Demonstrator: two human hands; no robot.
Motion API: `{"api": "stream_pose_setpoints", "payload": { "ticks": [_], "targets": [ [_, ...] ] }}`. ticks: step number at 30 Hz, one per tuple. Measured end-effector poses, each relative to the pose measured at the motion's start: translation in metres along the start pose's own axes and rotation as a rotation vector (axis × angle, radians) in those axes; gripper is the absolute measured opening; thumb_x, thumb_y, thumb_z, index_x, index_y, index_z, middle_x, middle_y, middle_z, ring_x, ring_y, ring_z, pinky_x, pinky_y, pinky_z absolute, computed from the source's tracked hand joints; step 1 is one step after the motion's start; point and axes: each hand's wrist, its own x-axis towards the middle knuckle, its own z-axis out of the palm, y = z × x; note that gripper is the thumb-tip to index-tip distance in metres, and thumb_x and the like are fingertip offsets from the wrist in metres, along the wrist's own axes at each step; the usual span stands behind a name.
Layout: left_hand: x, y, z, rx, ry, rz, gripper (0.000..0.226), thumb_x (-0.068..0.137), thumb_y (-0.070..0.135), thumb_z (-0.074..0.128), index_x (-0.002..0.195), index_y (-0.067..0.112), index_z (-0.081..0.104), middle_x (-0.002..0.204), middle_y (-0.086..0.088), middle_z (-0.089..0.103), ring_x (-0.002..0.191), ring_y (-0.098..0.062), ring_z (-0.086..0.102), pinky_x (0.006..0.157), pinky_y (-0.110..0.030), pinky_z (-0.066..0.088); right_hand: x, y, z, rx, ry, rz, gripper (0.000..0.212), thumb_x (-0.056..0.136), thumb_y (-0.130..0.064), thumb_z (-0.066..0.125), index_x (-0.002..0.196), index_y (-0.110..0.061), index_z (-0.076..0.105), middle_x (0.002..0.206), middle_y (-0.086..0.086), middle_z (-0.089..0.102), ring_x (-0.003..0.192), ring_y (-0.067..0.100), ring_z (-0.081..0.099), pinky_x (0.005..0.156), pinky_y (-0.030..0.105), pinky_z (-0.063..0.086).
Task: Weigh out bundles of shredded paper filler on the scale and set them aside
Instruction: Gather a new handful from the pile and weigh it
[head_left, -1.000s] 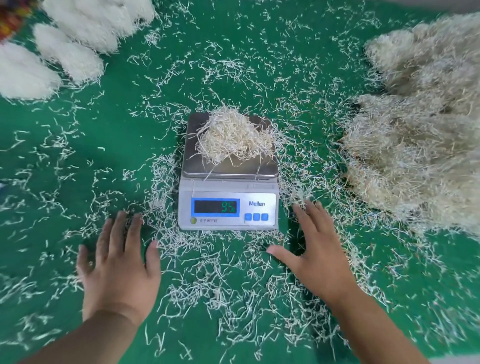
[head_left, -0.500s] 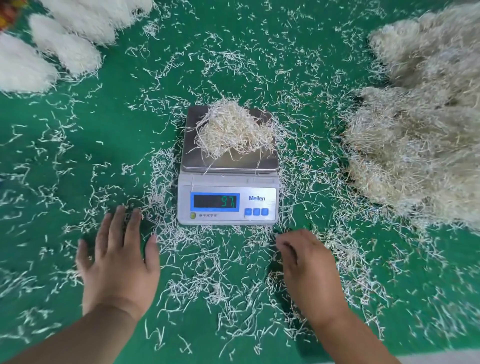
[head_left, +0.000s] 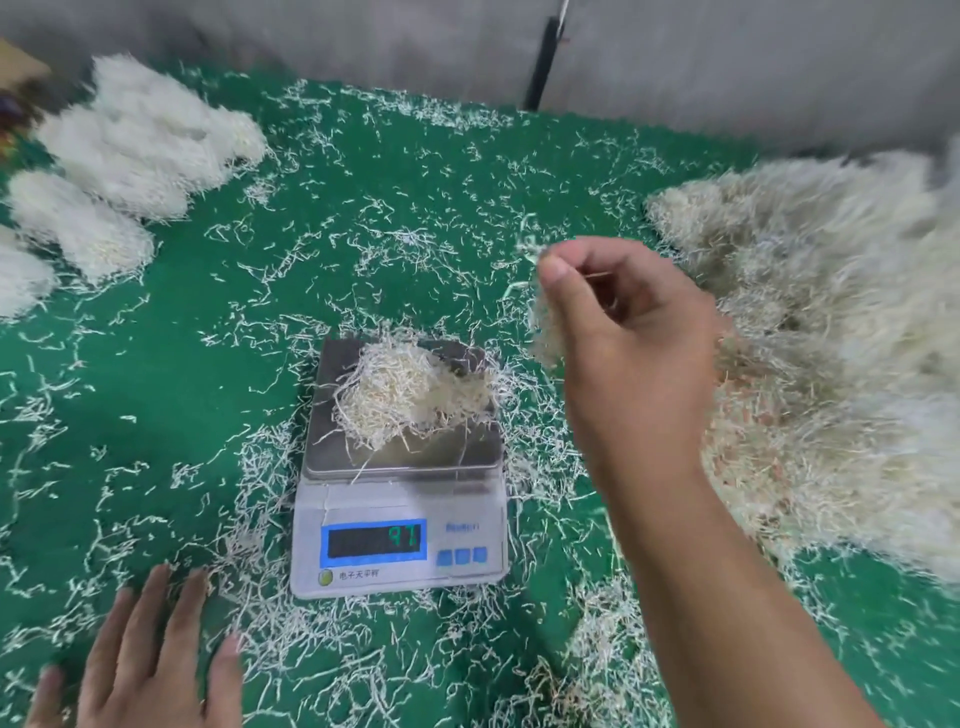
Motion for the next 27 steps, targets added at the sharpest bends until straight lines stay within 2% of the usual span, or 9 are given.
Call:
{"api": "stream_pose_setpoints", "payload": {
  "ticks": [3, 6, 11, 15, 17, 19, 22, 24, 27],
  "targets": [
    [-0.003, 0.015, -0.009, -0.068, 0.038, 0.055, 0.066, 0.103, 0.061, 0.026, 0.136, 0.008, 0.043, 0.131, -0.04, 0.058, 0.115, -0.065, 0.057, 0.091, -0.08, 0.043, 0.025, -0.007, 0.032, 0.037, -0.047, -0.039, 0.009, 0.099, -0.011, 0.073, 0.096, -0.018, 0.078, 0.082, -0.006, 0.073, 0.066, 0.0, 0.057, 0.061, 0.02, 0.049],
    [0.004, 0.025, -0.018, -0.078, -0.02, 0.109, 0.063, 0.104, 0.06, 0.023, 0.131, 0.005, 0.042, 0.122, -0.045, 0.059, 0.098, -0.067, 0.063, 0.08, -0.081, 0.047, 0.036, 0.0, 0.06, -0.082, -0.198, -0.027, 0.009, 0.1, -0.01, 0.071, 0.1, -0.015, 0.078, 0.091, -0.009, 0.074, 0.076, 0.001, 0.064, 0.074, 0.026, 0.058],
    [0.01, 0.013, -0.02, -0.042, -0.084, 0.141, 0.057, 0.105, 0.061, 0.021, 0.127, 0.011, 0.037, 0.135, -0.043, 0.052, 0.122, -0.068, 0.051, 0.094, -0.08, 0.043, 0.025, 0.03, 0.072, -0.414, -0.624, -0.019, 0.027, 0.099, 0.002, 0.063, 0.111, -0.015, 0.079, 0.104, -0.005, 0.077, 0.095, 0.009, 0.071, 0.093, 0.033, 0.06],
    [0.009, 0.008, -0.019, -0.015, -0.065, 0.046, 0.067, 0.091, 0.052, 0.038, 0.141, 0.007, 0.046, 0.148, -0.03, 0.051, 0.131, -0.055, 0.051, 0.11, -0.077, 0.027, 0.008, 0.039, 0.047, -0.203, -0.459, 0.084, 0.054, 0.095, 0.014, 0.045, 0.127, -0.019, 0.074, 0.118, -0.012, 0.075, 0.113, -0.001, 0.068, 0.102, 0.025, 0.056],
    [0.008, 0.01, -0.019, 0.007, -0.107, 0.028, 0.072, 0.091, 0.052, 0.037, 0.144, 0.006, 0.055, 0.155, -0.02, 0.047, 0.137, -0.046, 0.049, 0.117, -0.072, 0.019, -0.005, 0.046, 0.029, -0.153, -0.306, 0.116, 0.059, 0.094, 0.013, 0.041, 0.129, -0.024, 0.071, 0.123, -0.017, 0.073, 0.119, -0.004, 0.065, 0.103, 0.02, 0.053],
    [0.008, 0.008, -0.023, 0.048, -0.182, -0.003, 0.07, 0.097, 0.054, 0.029, 0.152, 0.015, 0.048, 0.163, -0.01, 0.037, 0.146, -0.036, 0.041, 0.119, -0.068, 0.018, -0.02, 0.058, 0.011, -0.212, -0.22, 0.177, 0.057, 0.097, 0.008, 0.046, 0.133, -0.03, 0.068, 0.129, -0.022, 0.069, 0.123, -0.007, 0.061, 0.107, 0.02, 0.052],
    [0.005, 0.008, -0.026, 0.087, -0.255, -0.023, 0.067, 0.103, 0.058, 0.011, 0.162, 0.028, 0.023, 0.17, 0.005, 0.014, 0.157, -0.022, 0.018, 0.121, -0.066, 0.018, -0.045, 0.081, -0.009, -0.441, -0.262, 0.308, 0.047, 0.104, -0.012, 0.06, 0.147, -0.031, 0.058, 0.147, -0.017, 0.06, 0.132, 0.001, 0.057, 0.119, 0.026, 0.038],
    [0.003, 0.008, -0.026, 0.07, -0.277, -0.017, 0.067, 0.104, 0.057, 0.007, 0.163, 0.027, 0.017, 0.17, 0.004, 0.009, 0.158, -0.021, 0.013, 0.122, -0.066, 0.016, -0.064, 0.096, -0.022, -0.612, -0.327, 0.336, 0.05, 0.105, -0.031, 0.064, 0.153, -0.029, 0.051, 0.154, -0.008, 0.054, 0.13, 0.01, 0.057, 0.115, 0.022, 0.029],
    [0.001, 0.009, -0.026, 0.061, -0.277, -0.035, 0.069, 0.103, 0.057, 0.004, 0.163, 0.026, 0.015, 0.171, 0.002, 0.008, 0.158, -0.021, 0.01, 0.124, -0.065, 0.013, -0.103, 0.106, -0.042, -0.692, -0.376, 0.388, 0.055, 0.104, -0.046, 0.061, 0.154, -0.027, 0.049, 0.156, -0.003, 0.052, 0.137, 0.015, 0.051, 0.115, 0.036, 0.038]
  ]
}}
